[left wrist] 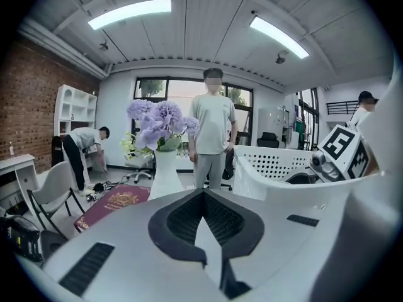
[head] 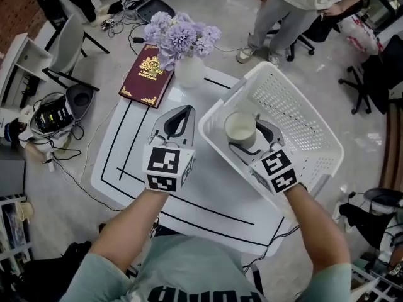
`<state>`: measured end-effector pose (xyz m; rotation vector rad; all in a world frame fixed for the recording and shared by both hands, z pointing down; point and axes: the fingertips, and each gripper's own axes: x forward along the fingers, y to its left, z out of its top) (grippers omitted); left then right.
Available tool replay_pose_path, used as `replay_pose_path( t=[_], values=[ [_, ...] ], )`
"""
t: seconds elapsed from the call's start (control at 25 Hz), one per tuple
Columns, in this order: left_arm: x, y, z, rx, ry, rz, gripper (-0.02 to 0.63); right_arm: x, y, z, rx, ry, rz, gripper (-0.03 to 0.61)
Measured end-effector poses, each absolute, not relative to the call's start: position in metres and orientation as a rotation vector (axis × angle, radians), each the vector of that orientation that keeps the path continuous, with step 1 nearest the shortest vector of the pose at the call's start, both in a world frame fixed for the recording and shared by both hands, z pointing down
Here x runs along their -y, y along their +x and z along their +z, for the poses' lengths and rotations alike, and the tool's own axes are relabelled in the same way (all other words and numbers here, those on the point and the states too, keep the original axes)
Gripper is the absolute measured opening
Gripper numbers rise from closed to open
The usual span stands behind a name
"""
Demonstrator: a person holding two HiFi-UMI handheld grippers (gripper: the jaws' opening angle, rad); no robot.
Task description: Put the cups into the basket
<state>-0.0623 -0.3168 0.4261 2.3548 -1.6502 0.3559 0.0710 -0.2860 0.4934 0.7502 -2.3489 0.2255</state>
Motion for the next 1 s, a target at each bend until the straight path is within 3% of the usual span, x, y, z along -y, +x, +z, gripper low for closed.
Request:
replay_pose_path(
  t=[1.0],
  values=[
    [0.302, -0.062, 0.437, 1.6, 2.366, 0.356, 0.003, 0.286, 0.082, 0.547, 2.184, 0.739, 0.257, 0.373]
  ],
)
